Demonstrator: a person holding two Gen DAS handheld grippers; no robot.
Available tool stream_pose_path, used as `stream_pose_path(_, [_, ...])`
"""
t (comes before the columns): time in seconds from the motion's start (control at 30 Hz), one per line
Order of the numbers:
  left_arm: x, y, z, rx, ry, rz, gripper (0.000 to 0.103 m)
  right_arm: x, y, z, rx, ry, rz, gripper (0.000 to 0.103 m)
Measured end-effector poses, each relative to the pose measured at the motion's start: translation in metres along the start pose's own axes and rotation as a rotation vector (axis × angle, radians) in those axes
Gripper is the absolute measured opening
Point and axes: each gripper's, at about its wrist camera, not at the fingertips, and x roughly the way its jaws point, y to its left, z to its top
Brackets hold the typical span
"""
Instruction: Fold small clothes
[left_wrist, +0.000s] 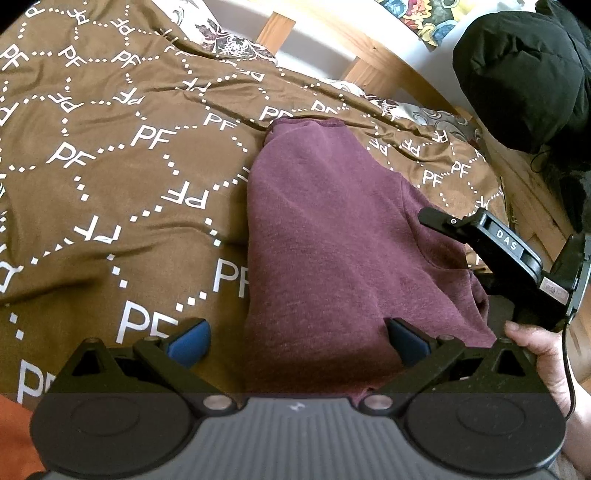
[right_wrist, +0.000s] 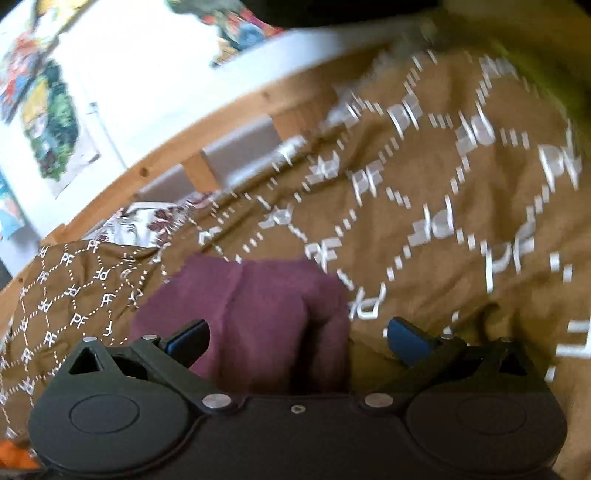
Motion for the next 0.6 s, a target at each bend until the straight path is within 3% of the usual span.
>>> stream_pose_path(0.17, [0.001,-0.001,0.0,0.005,-0.006,0.005,0.103,0.001,0.001,-0.004,0.055,0.054,0.101,0.103])
stream_pose_path(0.27, [0.001,-0.001,0.0,0.005,-0.006,0.005,0.103,0.001,0.007,-0.007,0.018,0.07,0.098,0.102])
stream_pose_path(0.4, [0.001,-0.001,0.0,0.005,-0.007,0.005,0.103,0.0,0.006,-0.006,0.065,0.064,0.096,0.102])
stream_pose_path(0.6, [0.001,-0.001,0.0,0.005,-0.007,0.006,0.103,-0.006,-0.004,-0.006,0.136,0.048,0.057,0.082])
